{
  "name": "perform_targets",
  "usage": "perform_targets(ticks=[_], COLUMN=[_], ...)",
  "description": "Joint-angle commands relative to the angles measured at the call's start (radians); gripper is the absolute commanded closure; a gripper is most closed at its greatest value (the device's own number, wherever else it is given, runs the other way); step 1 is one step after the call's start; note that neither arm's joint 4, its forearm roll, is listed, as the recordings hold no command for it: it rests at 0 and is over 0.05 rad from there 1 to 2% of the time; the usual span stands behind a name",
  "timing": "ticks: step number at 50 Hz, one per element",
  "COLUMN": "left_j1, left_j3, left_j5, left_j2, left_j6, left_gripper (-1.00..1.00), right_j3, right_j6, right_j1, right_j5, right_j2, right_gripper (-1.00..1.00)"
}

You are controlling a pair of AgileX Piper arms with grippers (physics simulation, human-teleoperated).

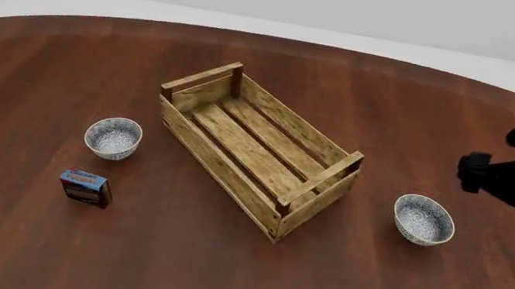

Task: Stack the right bowl on the left bowl and place them in the tray.

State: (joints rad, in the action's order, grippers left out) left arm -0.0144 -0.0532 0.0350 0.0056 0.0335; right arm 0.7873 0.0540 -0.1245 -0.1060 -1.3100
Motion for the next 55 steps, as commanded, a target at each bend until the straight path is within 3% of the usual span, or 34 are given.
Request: perform_targets(ticks=[1, 37, 55], left_j1=[-0.002, 0.0, 0.002], left_j3=[-0.001, 0.003, 0.001], left_j5=[0.001, -0.012, -0.022], left_j2=[0.0, 0.015, 0.027], left_j6=[0.0, 0.004, 0.001], left_gripper=[-1.0, -1.0, -1.0], right_j3=[0.009, -0.055, -0.05], right_j6=[0.002, -0.036, -0.044], right_j1=[-0.021, -0.039, -0.048], right_j5=[0.027, 0.227, 0.279], right_j2=[-0.095, -0.351, -0.458], right_gripper=[-1.0, -1.0, -1.0])
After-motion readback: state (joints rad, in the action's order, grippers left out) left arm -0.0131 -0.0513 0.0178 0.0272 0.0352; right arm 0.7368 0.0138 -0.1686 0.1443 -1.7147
